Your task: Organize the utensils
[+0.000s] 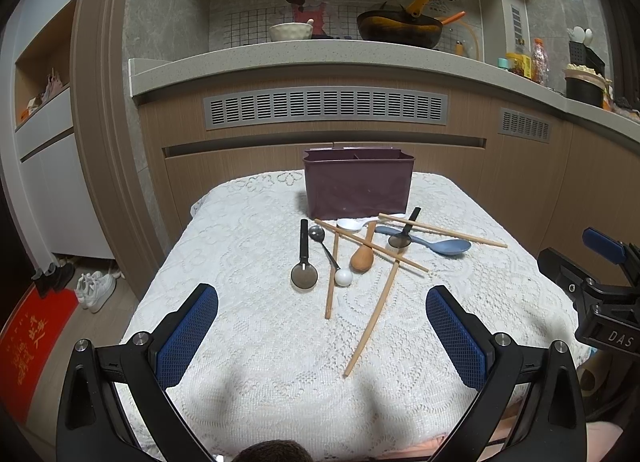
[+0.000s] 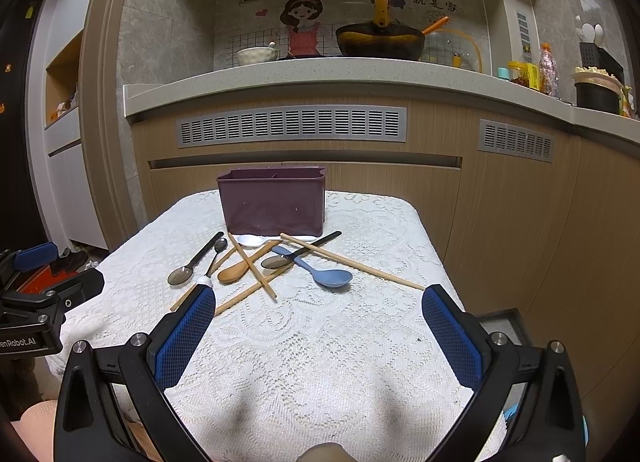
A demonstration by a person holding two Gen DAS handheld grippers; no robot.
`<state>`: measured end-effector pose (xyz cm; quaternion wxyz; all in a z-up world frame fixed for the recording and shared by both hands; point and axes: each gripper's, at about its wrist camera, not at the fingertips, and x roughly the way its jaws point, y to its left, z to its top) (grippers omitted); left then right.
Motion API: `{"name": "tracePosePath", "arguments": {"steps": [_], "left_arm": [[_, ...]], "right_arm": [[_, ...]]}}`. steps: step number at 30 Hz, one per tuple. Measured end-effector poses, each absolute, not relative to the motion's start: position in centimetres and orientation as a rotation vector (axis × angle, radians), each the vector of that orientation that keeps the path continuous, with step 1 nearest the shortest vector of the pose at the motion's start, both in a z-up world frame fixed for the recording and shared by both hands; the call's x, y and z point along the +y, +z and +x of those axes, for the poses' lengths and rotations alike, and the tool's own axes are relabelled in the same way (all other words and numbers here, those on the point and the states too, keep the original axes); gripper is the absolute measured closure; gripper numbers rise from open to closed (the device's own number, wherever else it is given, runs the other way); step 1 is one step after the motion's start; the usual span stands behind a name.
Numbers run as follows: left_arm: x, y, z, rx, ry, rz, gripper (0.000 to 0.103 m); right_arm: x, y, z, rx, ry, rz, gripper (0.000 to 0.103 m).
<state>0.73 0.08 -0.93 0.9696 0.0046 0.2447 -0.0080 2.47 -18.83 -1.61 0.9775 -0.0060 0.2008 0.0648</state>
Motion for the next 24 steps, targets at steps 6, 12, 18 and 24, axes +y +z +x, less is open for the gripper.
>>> {"name": "tracePosePath", "arguments": {"steps": [6,12,18,24], "left_arm": [[0.3,-0.8,0.6,0.501,-0.012,0.002,0.0],[0.7,-0.8,1.2,0.519,-0.012,-0.004,0.0],[1.8,-0.9,3.9,0.556,-0.024,-0.046,0.0],[2.5,-1.3,9.3,0.607,-0.038,-0.053,0.0]], "right_arm": [[-18.9,-1.6,2.5,0.408,0.13,-0.007,0.0],[-18.7,-1.7,2.6,0.414,0.138,-0.012,0.0],[-18.5,-1.4,4.2,0.425,0.145,-0.028,0.0],[-17.7,-0.9,8.2,0.461,0.173,-0.068,0.0]]}}
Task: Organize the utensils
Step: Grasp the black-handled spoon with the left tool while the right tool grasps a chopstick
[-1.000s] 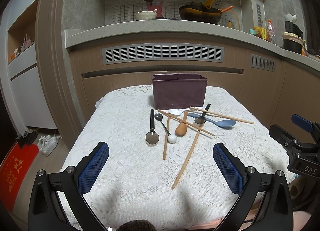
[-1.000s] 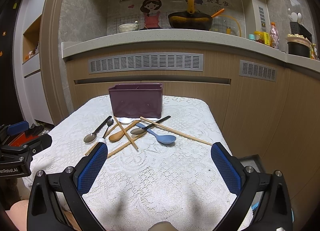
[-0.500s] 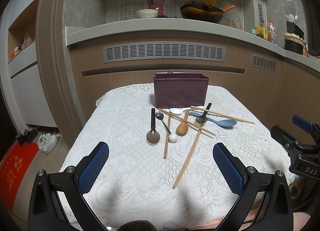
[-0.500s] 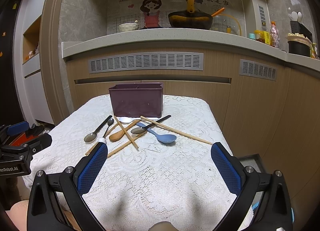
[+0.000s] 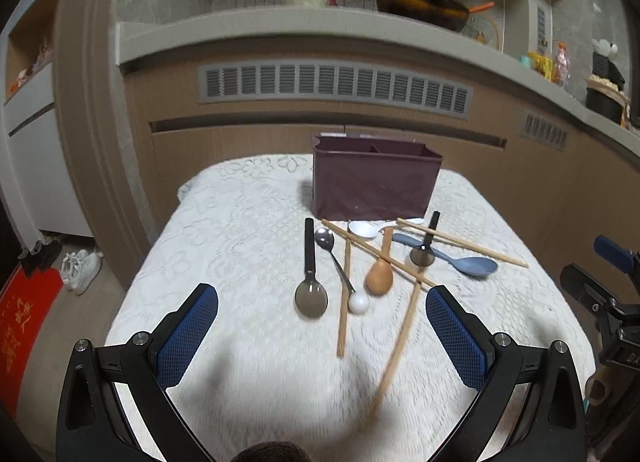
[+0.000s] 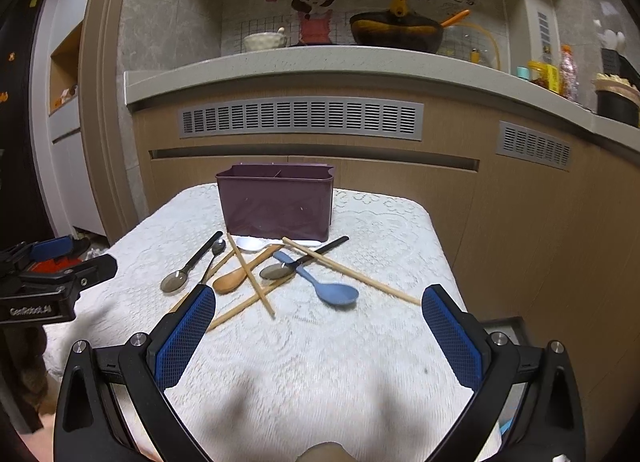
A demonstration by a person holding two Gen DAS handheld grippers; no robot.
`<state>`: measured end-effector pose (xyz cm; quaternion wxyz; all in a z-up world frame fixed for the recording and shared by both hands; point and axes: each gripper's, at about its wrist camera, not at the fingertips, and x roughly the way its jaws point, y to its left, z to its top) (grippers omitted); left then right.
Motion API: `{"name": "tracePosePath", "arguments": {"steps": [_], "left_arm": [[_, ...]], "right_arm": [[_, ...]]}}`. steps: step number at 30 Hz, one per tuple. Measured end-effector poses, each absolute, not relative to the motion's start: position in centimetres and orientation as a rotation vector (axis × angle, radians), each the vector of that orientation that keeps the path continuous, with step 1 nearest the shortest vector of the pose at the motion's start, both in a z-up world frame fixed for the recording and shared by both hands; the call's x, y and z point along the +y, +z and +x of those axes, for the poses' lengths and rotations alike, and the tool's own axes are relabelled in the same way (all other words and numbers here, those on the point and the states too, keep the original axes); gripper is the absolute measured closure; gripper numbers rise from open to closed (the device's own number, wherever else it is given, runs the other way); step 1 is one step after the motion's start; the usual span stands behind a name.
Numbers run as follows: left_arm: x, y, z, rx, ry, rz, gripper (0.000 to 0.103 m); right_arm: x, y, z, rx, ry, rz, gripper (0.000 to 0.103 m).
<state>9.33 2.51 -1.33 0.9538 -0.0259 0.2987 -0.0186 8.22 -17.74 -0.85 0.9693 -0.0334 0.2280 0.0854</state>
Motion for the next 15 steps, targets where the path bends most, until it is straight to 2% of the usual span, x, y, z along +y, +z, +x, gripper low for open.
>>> {"name": "tracePosePath", "arguments": {"steps": [8,15], "left_arm": [[2.9,-2.5,16.7,0.696,-0.1,-0.015,0.0],[3.9,-4.1,21.8,0.742,-0.133,0.0,0.0]], "right_arm": [[-16.3,-2.0,16.5,0.567,0.21,-0.178,0.0],[-15.6,-5.7,23.7,0.702,0.266,-0.233,0.001]]}}
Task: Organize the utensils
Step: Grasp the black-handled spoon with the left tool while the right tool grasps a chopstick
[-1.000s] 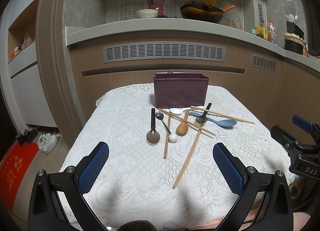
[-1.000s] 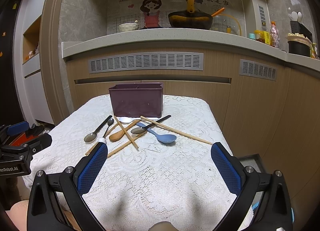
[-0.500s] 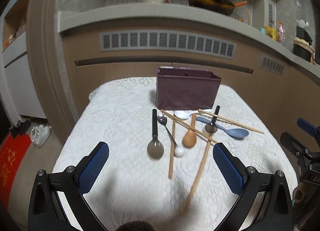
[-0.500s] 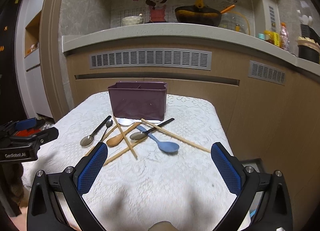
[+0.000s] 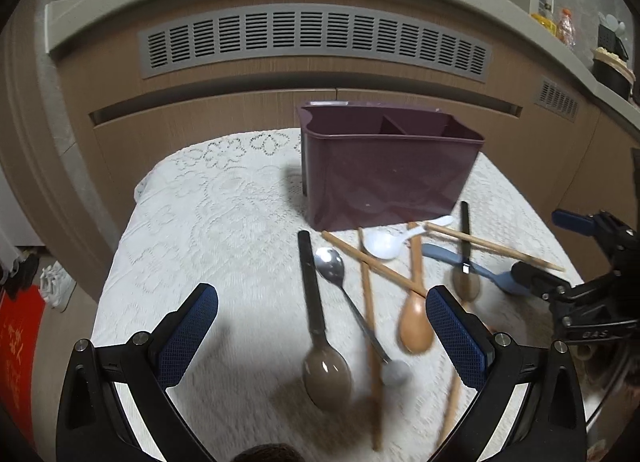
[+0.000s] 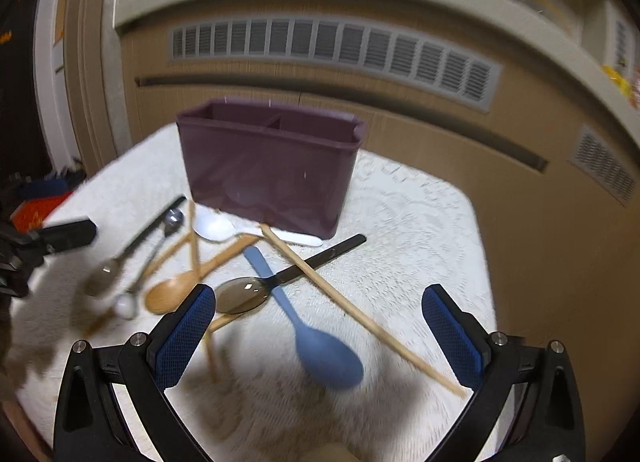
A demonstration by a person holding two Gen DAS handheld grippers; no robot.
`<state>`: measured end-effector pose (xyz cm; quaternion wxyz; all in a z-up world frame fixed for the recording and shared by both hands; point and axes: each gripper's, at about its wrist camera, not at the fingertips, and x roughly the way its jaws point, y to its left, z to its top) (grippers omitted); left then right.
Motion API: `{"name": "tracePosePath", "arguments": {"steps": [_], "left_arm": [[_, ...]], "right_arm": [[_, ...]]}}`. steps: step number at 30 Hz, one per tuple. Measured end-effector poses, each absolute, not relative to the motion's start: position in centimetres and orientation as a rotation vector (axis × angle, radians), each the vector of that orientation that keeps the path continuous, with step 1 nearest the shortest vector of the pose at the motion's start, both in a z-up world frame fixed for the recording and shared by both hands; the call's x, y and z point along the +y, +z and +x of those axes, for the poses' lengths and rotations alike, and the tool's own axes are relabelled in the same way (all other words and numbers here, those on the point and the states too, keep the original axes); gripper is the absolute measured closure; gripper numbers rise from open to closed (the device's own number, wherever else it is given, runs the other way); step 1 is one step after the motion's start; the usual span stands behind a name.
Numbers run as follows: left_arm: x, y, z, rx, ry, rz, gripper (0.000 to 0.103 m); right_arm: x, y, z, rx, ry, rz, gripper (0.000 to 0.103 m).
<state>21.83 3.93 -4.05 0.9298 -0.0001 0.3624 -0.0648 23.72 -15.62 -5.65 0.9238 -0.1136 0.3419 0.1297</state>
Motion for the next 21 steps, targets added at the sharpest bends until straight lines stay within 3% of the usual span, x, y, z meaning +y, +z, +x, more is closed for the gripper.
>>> {"name": "tracePosePath", "arguments": {"steps": [3,5,7,11,16,21], "left_arm": [[4.5,-4.6,22.8,0.738,-0.118,0.014,0.0],[5.2,-4.9,23.3,0.741,-0.114,-0.01,0.0],[5.8,-5.1,23.6,0.747,-0.119,-0.039,0.0],[6.1,-5.6,24.1,0.758,-0.131,-0.052,0.0],[5.3,-6.0,24.3,0.797,-0.166,-0.02,0.0],[2.1,-5.8,24.9,0.85,-0.279,0.047,0.0]], "right_arm": [[-15.8,-7.0,25.7,0.745,0.28,-0.253,0.003],[-16.1,-7.5,26.7,0.767,0.291,-0.269,0.016],[-16.3,-8.3,27.8,0.811,0.306,-0.303,0.042],[-16.1,-9.5,29.0,0.873,0.345,-0.335,0.058],[-15.6,-9.9,29.6,0.935,0.411,-0.314,0.086],[-16.5,-8.9,28.5,0.941,0.425,-0.27,0.095]]}}
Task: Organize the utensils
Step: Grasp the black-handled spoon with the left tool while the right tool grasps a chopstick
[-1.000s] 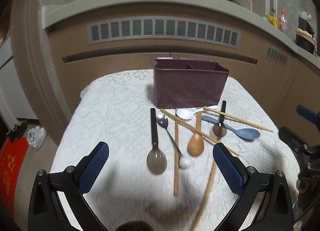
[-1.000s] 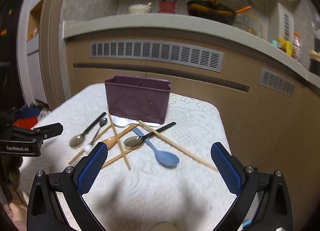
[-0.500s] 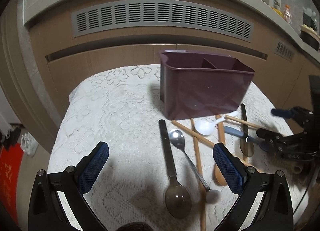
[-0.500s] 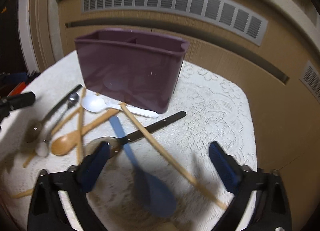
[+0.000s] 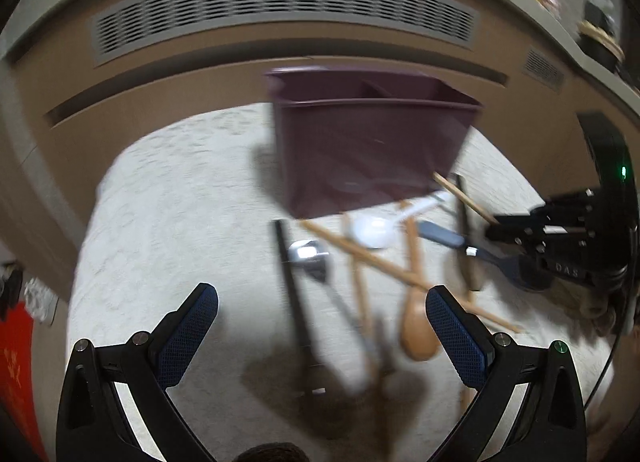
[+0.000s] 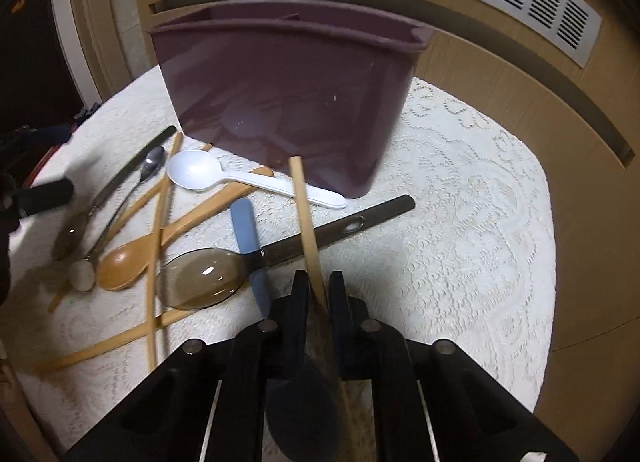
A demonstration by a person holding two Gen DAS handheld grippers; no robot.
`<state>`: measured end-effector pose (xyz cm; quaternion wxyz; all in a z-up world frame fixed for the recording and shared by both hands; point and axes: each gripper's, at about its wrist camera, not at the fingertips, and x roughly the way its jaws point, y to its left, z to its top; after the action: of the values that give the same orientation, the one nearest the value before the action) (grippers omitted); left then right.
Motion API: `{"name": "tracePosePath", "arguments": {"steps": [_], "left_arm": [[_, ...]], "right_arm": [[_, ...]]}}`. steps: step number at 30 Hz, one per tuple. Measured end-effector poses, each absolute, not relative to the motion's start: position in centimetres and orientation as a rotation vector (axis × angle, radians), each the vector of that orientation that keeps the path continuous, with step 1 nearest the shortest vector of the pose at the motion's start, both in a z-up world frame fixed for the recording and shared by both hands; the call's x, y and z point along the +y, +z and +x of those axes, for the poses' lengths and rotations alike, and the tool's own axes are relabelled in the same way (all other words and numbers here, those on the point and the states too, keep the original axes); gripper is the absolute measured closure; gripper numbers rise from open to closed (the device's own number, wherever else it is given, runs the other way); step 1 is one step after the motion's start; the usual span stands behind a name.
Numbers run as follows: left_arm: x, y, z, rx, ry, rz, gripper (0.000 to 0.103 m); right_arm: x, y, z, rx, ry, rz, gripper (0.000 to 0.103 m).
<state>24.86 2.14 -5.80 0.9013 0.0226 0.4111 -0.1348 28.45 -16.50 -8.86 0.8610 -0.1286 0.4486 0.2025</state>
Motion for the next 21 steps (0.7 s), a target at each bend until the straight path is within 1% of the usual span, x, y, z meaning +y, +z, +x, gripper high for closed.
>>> {"name": "tracePosePath", "arguments": {"steps": [4,6,7,8,9,10,11,12,13,16,18,20,21], "left_arm": [[-2.8,-4.5,26.0,0.855,-0.414,0.123,0.0],[-5.1,-4.0,26.7,0.852,-0.473,0.152,0.002],[-6.5,-3.9,27.1,0.848,-0.498,0.186,0.007],[-7.7,-3.9,27.6,0.845,-0.52,0.214,0.02],[-8.6,-4.0,28.0,0.85,-0.538,0.234,0.027],[-9.6,-4.3,28.8,0.869,-0.545,0.245,0.038],[-10.2,-4.6,29.5,0.894,-0.553,0.246,0.044],[-10.8,-5.0,30.1,0.918,-0.564,0.248,0.047],[-11.6,-5.5,30.9,0.942,-0.566,0.254,0.052],[-13.5,-6.9,32.4,0.992,-0.547,0.299,0.053],[-14.2,-7.9,33.6,1.026,-0.524,0.323,0.057],[-14.8,-8.7,34.4,1.067,-0.508,0.324,0.067],[-15.2,-9.0,34.6,1.082,-0.502,0.319,0.07]], "right_arm": [[-18.6,-7.2,28.1,0.945,0.428,-0.151,0.096],[-20.0,-6.2,27.7,0.934,0.437,-0.084,0.096],[-20.8,-5.7,27.4,0.924,0.436,-0.056,0.096],[-21.0,-5.4,27.6,0.919,0.433,-0.047,0.096],[-21.5,-5.1,27.4,0.905,0.418,-0.034,0.096],[-21.9,-4.9,27.3,0.893,0.402,-0.024,0.096],[-21.8,-4.8,27.3,0.89,0.399,-0.023,0.096],[-22.5,-4.7,27.1,0.883,0.39,-0.01,0.096],[-23.0,-4.8,26.9,0.877,0.382,-0.002,0.096],[-24.4,-4.6,26.9,0.862,0.376,0.047,0.096],[-25.0,-4.7,27.1,0.856,0.372,0.055,0.096],[-25.3,-5.1,27.3,0.871,0.383,0.054,0.096],[-25.4,-5.4,27.4,0.881,0.382,0.052,0.096]]}}
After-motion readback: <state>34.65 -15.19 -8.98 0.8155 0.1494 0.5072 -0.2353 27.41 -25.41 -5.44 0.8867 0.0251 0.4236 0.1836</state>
